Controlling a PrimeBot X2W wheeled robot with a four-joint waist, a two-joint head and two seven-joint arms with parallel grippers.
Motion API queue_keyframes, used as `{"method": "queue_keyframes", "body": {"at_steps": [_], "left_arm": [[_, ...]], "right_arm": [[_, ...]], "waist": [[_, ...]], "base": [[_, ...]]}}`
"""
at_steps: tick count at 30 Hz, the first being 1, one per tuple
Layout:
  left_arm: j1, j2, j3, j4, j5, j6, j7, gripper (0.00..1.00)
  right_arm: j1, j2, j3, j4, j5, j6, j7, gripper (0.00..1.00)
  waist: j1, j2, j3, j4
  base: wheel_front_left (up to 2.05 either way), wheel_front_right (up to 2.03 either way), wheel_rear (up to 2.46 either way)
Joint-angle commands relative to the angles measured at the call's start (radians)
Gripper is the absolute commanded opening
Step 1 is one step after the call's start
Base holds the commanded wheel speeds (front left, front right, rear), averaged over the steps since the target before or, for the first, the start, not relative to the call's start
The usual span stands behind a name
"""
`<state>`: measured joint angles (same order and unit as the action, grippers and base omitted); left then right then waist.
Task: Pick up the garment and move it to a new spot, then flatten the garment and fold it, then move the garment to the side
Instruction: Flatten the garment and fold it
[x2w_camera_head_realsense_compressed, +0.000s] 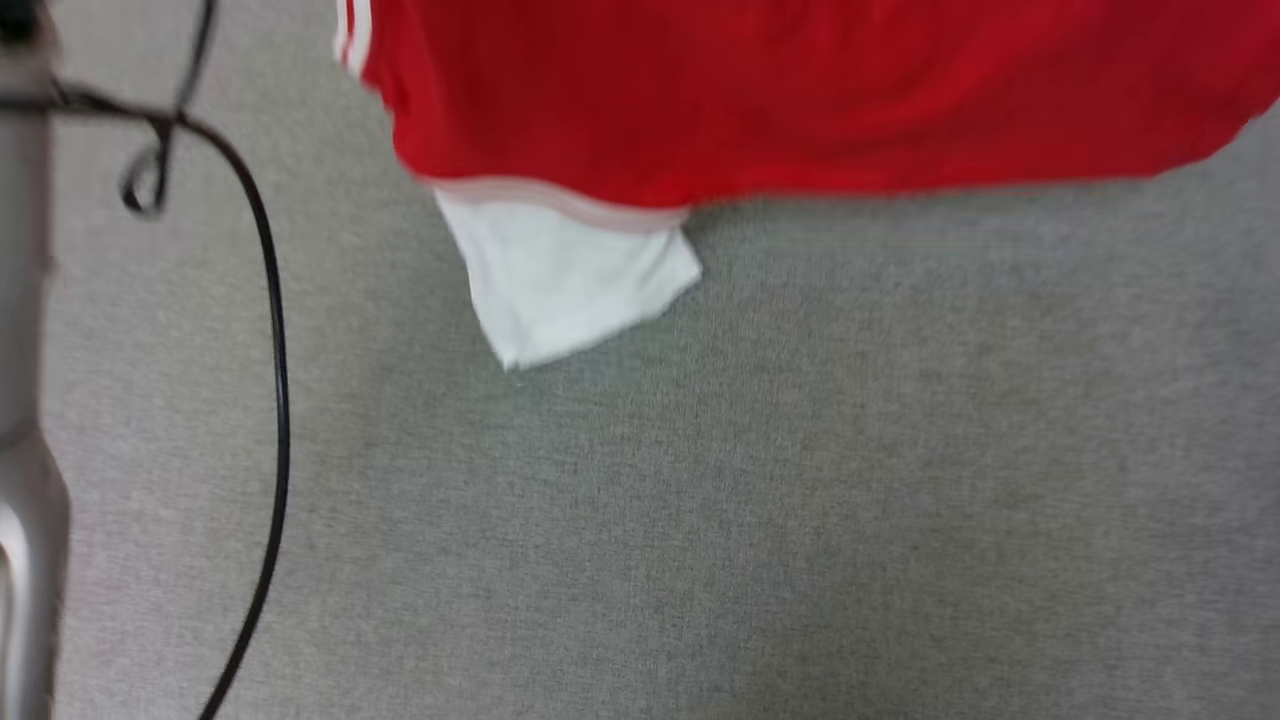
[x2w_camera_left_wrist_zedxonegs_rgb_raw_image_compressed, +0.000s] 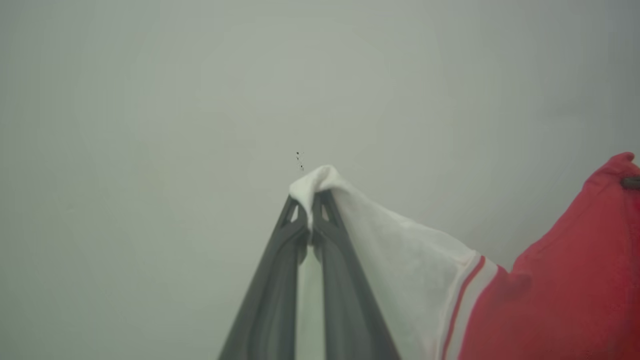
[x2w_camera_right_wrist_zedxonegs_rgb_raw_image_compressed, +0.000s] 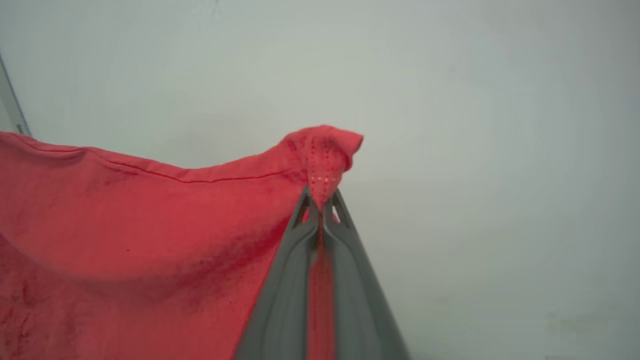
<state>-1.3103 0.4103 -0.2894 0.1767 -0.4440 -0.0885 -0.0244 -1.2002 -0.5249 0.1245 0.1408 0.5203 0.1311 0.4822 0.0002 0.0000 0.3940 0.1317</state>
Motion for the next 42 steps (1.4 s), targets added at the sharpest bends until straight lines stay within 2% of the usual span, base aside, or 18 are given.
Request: {"method": "queue_keyframes", "body": {"at_steps": [1, 11, 19, 25, 31, 34, 42], "left_arm": [[-0.03, 0.0, -0.002, 0.017, 0.007, -0.006, -0.008, 0.0], [-0.365, 0.0, -0.046, 0.298, 0.033, -0.032, -0.072, 0.0], [-0.449, 0.005, -0.089, 0.429, 0.017, -0.038, -0.131, 0.0], [-0.362, 0.01, -0.142, 0.489, -0.009, -0.04, -0.178, 0.0], [-0.201, 0.036, -0.196, 0.475, -0.049, -0.041, -0.214, 0.0], [-0.091, 0.05, -0.196, 0.439, -0.065, -0.037, -0.226, 0.0], [0.255, 0.099, -0.18, 0.248, -0.109, 0.026, -0.231, 0.0]], "right_arm": [[-0.038, 0.008, 0.006, 0.014, -0.007, -0.001, -0.007, 0.0], [-0.393, 0.05, 0.089, 0.26, -0.086, -0.001, -0.103, 0.0], [-0.512, 0.061, 0.169, 0.428, -0.079, -0.001, -0.188, 0.0], [-0.449, 0.063, 0.249, 0.52, -0.029, -0.001, -0.253, 0.0], [-0.325, 0.062, 0.336, 0.561, 0.045, -0.001, -0.325, 0.0], [-0.25, 0.058, 0.38, 0.561, 0.084, -0.001, -0.355, 0.0], [-0.017, 0.013, 0.469, 0.506, 0.177, -0.001, -0.408, 0.0]], "waist": [[-0.0002, 0.0, 0.065, 0.005], [-0.0002, 0.0, 0.144, -0.001], [-0.0002, 0.0, 0.175, -0.007], [-0.0002, 0.0, 0.178, -0.011], [-0.0002, 0.0, 0.154, -0.022], [-0.0002, 0.0, 0.131, -0.027], [-0.0002, 0.0, 0.041, -0.033]], "base": [[0.0, 0.0, 0.0], [0.0, 0.0, 0.0], [0.0, 0.0, 0.0], [0.0, 0.0, 0.0], [0.0, 0.0, 0.0], [0.0, 0.0, 0.0], [0.0, 0.0, 0.0]]}}
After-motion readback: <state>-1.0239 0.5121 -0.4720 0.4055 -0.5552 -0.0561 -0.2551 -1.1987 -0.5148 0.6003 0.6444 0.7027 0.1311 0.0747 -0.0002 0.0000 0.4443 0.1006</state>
